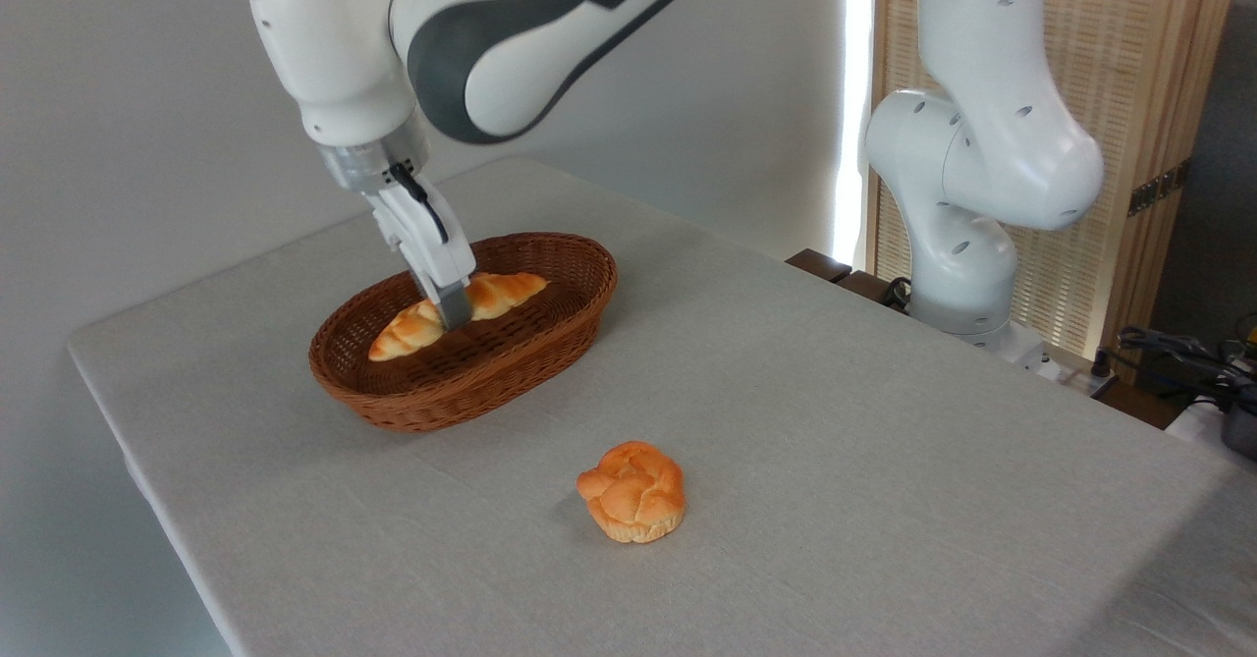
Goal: Put bread into the basket
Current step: 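Lower the roll into the basket and open the gripper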
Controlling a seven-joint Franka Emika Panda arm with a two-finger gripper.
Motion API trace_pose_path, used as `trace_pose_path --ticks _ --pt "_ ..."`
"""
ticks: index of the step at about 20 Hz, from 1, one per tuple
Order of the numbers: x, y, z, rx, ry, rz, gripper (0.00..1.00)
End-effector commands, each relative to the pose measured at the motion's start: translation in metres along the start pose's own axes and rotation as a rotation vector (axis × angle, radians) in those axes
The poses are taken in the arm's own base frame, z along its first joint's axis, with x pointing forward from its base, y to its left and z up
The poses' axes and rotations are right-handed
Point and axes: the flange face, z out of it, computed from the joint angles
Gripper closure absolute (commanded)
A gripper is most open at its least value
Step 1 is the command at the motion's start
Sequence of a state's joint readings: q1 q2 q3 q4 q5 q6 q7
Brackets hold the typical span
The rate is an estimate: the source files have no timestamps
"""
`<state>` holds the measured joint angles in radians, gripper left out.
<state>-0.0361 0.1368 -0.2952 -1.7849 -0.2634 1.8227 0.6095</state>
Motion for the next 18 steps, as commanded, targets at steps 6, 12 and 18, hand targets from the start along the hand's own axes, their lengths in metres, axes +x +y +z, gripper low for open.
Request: trace_pose_path --ticks 6,12,18 --pt "0.011 0.006 0.011 0.004 0.064 -0.058 0.0" --pt "0.01 0.004 0.012 0.005 0.06 -0.051 0.0" --pt "0.007 0.002 -0.005 0.036 0.077 -0.044 0.0"
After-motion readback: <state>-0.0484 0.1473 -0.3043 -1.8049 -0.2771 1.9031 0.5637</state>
